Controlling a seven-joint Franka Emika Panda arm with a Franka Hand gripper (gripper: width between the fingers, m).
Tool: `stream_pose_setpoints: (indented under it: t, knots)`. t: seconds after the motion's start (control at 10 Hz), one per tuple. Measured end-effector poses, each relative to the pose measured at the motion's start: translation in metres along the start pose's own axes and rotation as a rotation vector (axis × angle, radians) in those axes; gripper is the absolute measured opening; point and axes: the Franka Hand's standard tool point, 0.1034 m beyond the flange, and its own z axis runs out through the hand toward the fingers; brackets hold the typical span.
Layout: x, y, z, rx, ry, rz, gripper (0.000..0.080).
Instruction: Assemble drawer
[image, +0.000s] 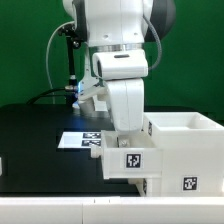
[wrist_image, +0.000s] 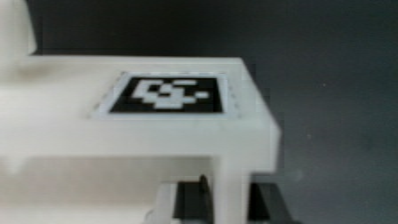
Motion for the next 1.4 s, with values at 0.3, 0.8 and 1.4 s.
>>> stream_pose_setpoints:
  t: [0.3, 0.8, 1.4]
  knots:
    - [0.0026, 0.0006, -0.0029, -0.005, -0.011, 0.01, 0.0034]
    - [0.0032, -0.0006, -0.0003, -0.001, -0.01, 0.035, 0.0034]
    - [0.0015, -0.0019, -0.0004, 0.016, -0.013, 0.037, 0.0034]
